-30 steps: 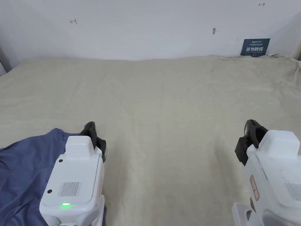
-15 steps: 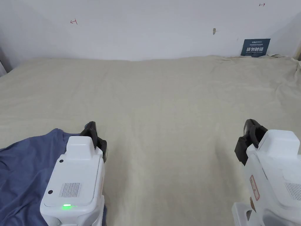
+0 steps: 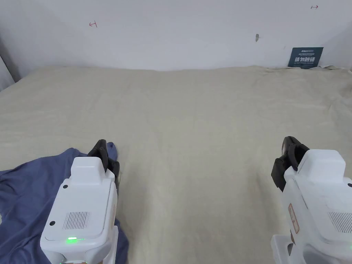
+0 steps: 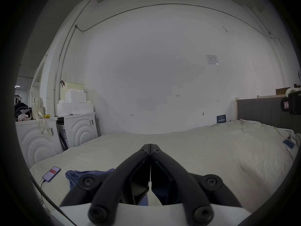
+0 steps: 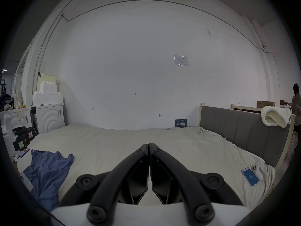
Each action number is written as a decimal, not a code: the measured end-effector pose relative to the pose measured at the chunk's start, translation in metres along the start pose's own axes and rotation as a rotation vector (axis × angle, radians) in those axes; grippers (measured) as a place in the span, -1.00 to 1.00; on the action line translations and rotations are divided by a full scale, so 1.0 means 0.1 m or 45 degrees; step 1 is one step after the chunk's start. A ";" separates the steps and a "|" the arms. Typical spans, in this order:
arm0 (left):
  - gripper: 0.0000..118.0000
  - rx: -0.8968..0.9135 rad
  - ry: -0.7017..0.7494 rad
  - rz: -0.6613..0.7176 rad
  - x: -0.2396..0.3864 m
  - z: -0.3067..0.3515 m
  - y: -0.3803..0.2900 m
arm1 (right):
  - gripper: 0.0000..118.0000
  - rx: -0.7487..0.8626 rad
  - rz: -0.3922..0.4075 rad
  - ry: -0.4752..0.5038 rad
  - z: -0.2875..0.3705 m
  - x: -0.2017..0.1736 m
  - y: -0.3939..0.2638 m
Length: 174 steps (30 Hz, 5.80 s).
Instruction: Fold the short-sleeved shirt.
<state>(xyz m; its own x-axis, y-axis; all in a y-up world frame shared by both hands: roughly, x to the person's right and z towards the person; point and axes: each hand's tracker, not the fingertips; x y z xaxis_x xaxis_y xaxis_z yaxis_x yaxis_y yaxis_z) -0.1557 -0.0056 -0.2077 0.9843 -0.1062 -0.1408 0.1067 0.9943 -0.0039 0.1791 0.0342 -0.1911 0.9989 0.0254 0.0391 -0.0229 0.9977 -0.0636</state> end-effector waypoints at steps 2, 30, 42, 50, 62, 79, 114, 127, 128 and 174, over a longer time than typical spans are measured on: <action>-0.99 -0.001 0.029 -0.001 -0.09 0.02 0.00 | -1.00 0.004 0.006 0.024 -0.04 -0.07 -0.01; -0.99 -0.067 0.607 -0.049 -1.98 0.89 -0.07 | -1.00 0.031 0.044 0.623 -0.23 -2.00 0.02; -0.99 -0.192 0.516 0.006 -2.18 0.70 -0.08 | -1.00 -0.004 0.052 0.661 -0.30 -2.12 -0.02; -0.99 -0.511 0.299 0.188 -2.28 -0.03 -0.04 | -1.00 -0.014 0.066 0.610 -0.39 -1.97 -0.04; -0.69 -1.108 0.083 0.366 -2.11 -1.11 -0.64 | -1.00 -0.061 0.075 0.529 -0.51 -1.73 -0.15; -0.23 -1.497 0.163 0.344 -1.87 -1.38 -1.41 | -1.00 -0.115 0.100 0.475 -0.58 -1.49 -0.26; -1.00 -0.793 -0.629 0.107 0.29 -1.72 1.34 | -1.00 0.011 0.040 0.138 -0.20 -0.06 0.14; -1.00 -0.748 -1.054 0.080 1.77 -1.44 1.58 | -1.00 0.017 0.038 -0.073 -0.04 0.57 0.17; -1.00 -0.746 -1.061 0.047 1.85 -1.42 1.54 | -1.00 0.016 0.037 -0.089 -0.03 0.62 0.16; 1.00 -0.899 -0.763 -0.062 1.53 -1.01 0.24 | -1.00 -0.043 0.044 -0.124 0.11 0.85 0.06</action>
<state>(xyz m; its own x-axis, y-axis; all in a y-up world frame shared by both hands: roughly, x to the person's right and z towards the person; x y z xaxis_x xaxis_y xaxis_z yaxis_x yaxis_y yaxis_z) -0.0167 0.0029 -0.3295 0.9101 0.0596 0.4100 0.2335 0.7437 -0.6264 0.2636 0.0431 -0.1776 0.9889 0.0670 0.1328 -0.0538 0.9935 -0.1002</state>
